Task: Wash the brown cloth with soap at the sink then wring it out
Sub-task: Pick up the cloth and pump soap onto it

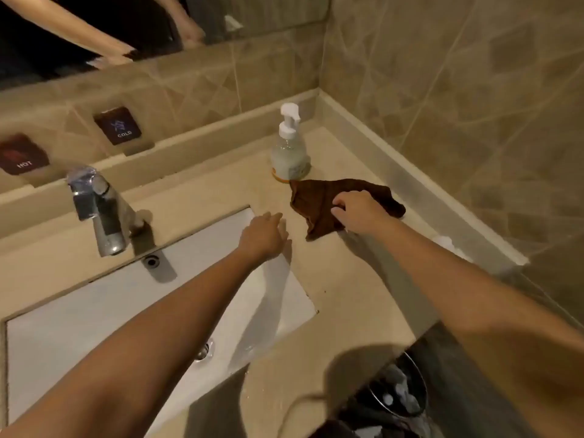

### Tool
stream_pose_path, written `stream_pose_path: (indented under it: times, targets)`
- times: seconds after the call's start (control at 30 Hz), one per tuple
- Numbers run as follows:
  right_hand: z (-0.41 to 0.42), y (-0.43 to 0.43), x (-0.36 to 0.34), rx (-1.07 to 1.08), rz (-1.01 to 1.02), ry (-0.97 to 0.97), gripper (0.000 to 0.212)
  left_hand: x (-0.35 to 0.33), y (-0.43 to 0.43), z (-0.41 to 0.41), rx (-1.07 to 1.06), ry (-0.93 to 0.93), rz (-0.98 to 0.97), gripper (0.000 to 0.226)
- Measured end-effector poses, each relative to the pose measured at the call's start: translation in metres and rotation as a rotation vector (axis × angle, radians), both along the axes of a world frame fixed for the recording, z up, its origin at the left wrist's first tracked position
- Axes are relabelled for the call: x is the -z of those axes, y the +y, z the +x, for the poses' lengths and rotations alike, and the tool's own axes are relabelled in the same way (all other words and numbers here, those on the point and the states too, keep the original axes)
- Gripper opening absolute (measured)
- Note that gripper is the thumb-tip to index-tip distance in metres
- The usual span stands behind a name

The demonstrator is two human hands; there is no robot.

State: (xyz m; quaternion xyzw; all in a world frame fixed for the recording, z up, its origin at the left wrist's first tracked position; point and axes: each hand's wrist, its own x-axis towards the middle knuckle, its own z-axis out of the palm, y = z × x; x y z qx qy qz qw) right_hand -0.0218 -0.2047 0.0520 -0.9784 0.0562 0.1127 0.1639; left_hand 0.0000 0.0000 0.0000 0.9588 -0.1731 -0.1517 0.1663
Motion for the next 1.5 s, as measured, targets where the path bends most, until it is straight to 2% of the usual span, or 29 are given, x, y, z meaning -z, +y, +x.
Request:
stream_pose_path:
  times: [0.13,0.23,0.33,0.43,0.5,0.6,0.67,0.77,0.9,1.0,1.13,1.27,1.37,1.5]
  targets:
    - [0.037,0.000,0.015,-0.028,-0.155,-0.072,0.045,0.025,-0.006,0.007,-0.010,-0.042,0.173,0.058]
    - [0.060,-0.003,0.035,-0.082,-0.234,-0.099,0.043,0.035,-0.010,0.009,0.001,-0.089,0.183,0.063]
    - [0.071,-0.006,0.048,-0.068,-0.186,-0.207,0.028,0.039,-0.007,0.010,-0.001,-0.057,0.172,0.064]
    - [0.082,-0.007,0.037,-0.033,0.011,-0.330,0.020,0.033,-0.007,0.019,-0.032,-0.059,0.132,0.063]
    - [0.089,-0.008,0.021,-0.026,0.203,-0.329,0.020,0.026,-0.010,0.026,-0.097,-0.074,0.025,0.063]
    - [0.097,-0.011,-0.007,0.000,0.495,-0.260,0.014,-0.002,-0.021,0.041,-0.322,0.078,-0.439,0.058]
    - [0.101,-0.011,-0.023,-0.034,0.581,-0.212,0.013,-0.027,-0.031,0.050,-0.391,0.199,-0.744,0.054]
    - [0.106,-0.005,-0.042,-0.097,0.691,-0.117,0.014,-0.055,-0.042,0.062,-0.362,0.260,-0.981,0.045]
    - [0.115,-0.001,-0.057,-0.111,0.775,-0.090,0.014,-0.067,-0.048,0.073,-0.352,0.386,-1.081,0.023]
    - [0.127,-0.009,-0.058,-0.042,0.792,-0.113,0.015,-0.066,-0.052,0.081,-0.477,0.518,-1.247,0.021]
    - [0.168,-0.008,-0.062,0.148,0.847,-0.166,0.031,-0.067,-0.059,0.094,-0.644,0.651,-1.430,0.025]
    - [0.213,0.029,-0.072,-0.044,0.659,-0.091,0.046,-0.070,-0.063,0.102,-0.729,0.762,-1.523,0.022]
    - [0.231,0.047,-0.066,-0.206,0.502,0.042,0.056,-0.071,-0.062,0.107,-0.745,0.800,-1.552,0.022]
    - [0.242,0.044,-0.055,-0.291,0.458,0.091,0.059,-0.069,-0.058,0.113,-0.735,0.813,-1.551,0.025]
